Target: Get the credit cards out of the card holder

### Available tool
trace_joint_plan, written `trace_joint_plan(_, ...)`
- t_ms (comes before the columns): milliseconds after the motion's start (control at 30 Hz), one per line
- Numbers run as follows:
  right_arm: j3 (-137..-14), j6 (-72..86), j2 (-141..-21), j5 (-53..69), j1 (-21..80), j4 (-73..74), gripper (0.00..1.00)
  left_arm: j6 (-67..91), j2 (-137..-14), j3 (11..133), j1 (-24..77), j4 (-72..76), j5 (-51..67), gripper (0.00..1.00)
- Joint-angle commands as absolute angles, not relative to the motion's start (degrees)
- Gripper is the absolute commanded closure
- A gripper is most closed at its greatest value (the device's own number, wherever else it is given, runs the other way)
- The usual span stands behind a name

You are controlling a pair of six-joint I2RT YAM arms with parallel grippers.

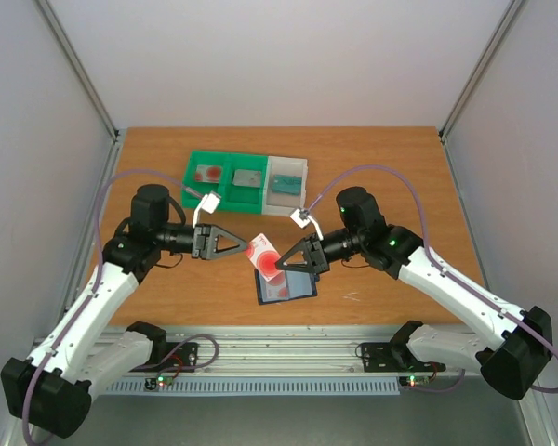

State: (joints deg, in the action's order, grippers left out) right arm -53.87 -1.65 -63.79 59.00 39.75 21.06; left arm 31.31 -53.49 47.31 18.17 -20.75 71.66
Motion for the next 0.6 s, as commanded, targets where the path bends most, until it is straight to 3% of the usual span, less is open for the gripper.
trace_joint_plan(0, -54.93, -0.15, -63.92, 60.22, 39.55, 18.43, 0.99, 31.42, -53.04, 46.84, 18.65, -18.75, 73.07, 0.65)
trace_joint_plan(100, -54.89, -0.09, -64.05, 59.55, 39.59, 18.31, 0.99, 30.92, -53.42, 47.08, 18.64, -20.02, 72.14, 0.85)
trace_joint_plan(200, -54.76, -0.11, -64.29, 59.46, 39.63, 18.37, 0.99, 29.12, -53.99, 47.91, 18.63, -22.31, 71.16, 0.99)
trace_joint_plan(333, -54.76, -0.21, -64.01, 57.58, 39.63, 19.49, 0.98, 26.93, -54.85, 49.19, 18.71, -25.1, 68.96, 1.0)
trace_joint_plan(467, -55.28, -0.99, -63.11, 53.79, 39.62, 22.0, 0.83, 25.28, -54.56, 50.09, 18.7, -26.66, 64.22, 1.0)
trace_joint_plan(567, -55.35, -1.46, -62.11, 50.61, 39.6, 23.97, 0.58, 26.89, -54.17, 50.0, 18.66, -25.61, 58.46, 1.0)
